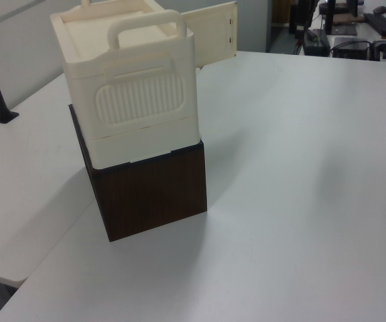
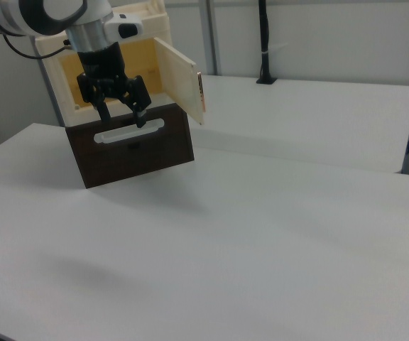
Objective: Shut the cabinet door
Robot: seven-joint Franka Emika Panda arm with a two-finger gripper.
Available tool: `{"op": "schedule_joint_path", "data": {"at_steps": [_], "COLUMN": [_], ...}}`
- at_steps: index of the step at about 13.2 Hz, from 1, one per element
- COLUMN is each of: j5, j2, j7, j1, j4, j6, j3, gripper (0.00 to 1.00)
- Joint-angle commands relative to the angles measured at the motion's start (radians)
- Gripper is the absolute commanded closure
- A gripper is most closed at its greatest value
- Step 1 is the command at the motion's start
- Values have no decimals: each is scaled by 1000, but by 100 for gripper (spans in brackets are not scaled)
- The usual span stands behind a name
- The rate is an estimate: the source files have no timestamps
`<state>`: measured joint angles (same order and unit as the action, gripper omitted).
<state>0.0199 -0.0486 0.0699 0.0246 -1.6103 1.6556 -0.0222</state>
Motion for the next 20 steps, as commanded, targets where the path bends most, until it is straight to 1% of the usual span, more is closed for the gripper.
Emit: {"op": "schedule_joint_path", "data": {"at_steps": [1,7,12,13,14,16,17,18,19,20], "j5": [11,9,6,6,6,-1,-24,-65,-73,-74], "j2": [-11,-11,1,4,7,7,7,9,12,25], "j7": [-5,-5,37,41,42,15,-4,-51,-94,-141], "j1": [-9,-9,-6,-6,-9,-8,-5,1,9,12], "j4": [-20,-20,-19,-17,-17,-17,-17,-17,-17,-17], "j6": [21,20,27,27,35,85,107,165,203,239], "j3": [-7,-5,-5,-5,-5,-5,-5,-7,-8,-8], "gripper": [0,0,0,3,17,39,55,81,96,100]}}
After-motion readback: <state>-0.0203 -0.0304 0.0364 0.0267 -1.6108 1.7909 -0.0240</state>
